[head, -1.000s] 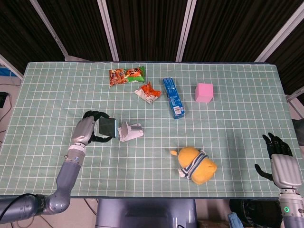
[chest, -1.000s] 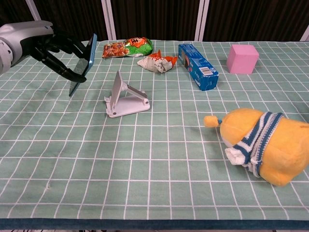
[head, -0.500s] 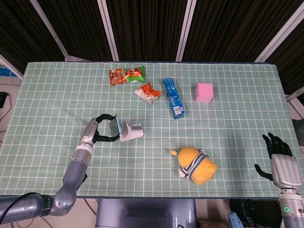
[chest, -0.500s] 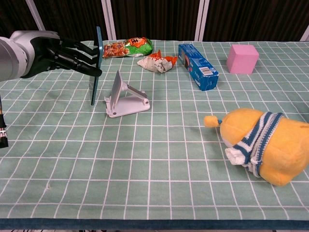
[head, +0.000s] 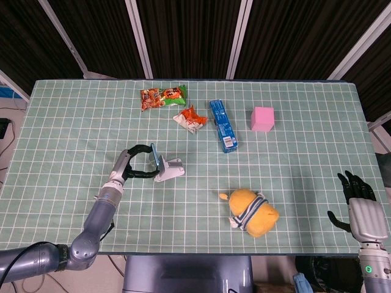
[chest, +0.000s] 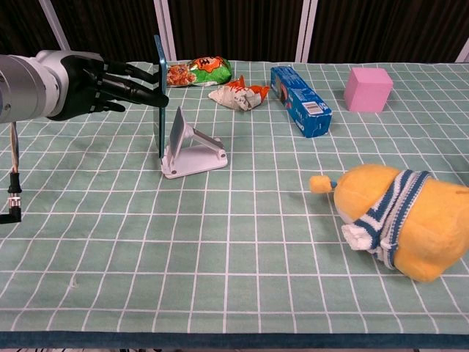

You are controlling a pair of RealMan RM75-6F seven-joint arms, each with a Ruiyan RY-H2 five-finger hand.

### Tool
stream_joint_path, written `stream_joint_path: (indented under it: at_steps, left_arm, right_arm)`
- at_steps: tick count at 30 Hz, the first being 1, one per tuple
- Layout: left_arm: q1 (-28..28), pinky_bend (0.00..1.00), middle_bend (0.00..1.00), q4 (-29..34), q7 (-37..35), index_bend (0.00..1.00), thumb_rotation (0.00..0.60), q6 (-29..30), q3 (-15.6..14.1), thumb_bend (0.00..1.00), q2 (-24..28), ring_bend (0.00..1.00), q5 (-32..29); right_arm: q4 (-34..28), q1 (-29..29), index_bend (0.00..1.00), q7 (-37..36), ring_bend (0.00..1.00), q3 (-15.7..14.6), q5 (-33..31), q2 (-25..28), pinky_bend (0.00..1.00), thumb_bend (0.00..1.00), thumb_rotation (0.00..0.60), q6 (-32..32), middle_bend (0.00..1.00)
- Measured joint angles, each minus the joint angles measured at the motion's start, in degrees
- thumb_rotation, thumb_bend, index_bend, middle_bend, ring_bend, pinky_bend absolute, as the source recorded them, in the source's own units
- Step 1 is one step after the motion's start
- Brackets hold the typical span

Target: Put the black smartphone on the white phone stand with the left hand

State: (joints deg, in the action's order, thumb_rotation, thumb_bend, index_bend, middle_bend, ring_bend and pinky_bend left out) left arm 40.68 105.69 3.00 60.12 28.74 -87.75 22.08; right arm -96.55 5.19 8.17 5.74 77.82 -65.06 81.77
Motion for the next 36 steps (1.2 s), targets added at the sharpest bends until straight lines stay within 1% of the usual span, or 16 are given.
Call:
stream_joint_path:
  at_steps: [18,36]
  left_arm:
    - [1.33,0.0,0.61,-3.19,-2.77,0.58,0.6,-3.89,-0.84,0.5,-0.4,0.11,-1.68]
    - [2.04,0.0,0.61,-4.98,-4.42,0.58,0.6,-5.24,-2.08,0.49,-0.54,0.11,-1.35]
  right_arm:
    - [0.06,-0.02,0.0,-0.12,0.0,-0.01,0.07,-0.01,0.12,0.35,0.6,0.02,0.0]
    - [0.1,-0.03,0.0,-0.24,0.0,-0.01,0.11,-0.02,0.12,0.35,0.6,0.04,0.0]
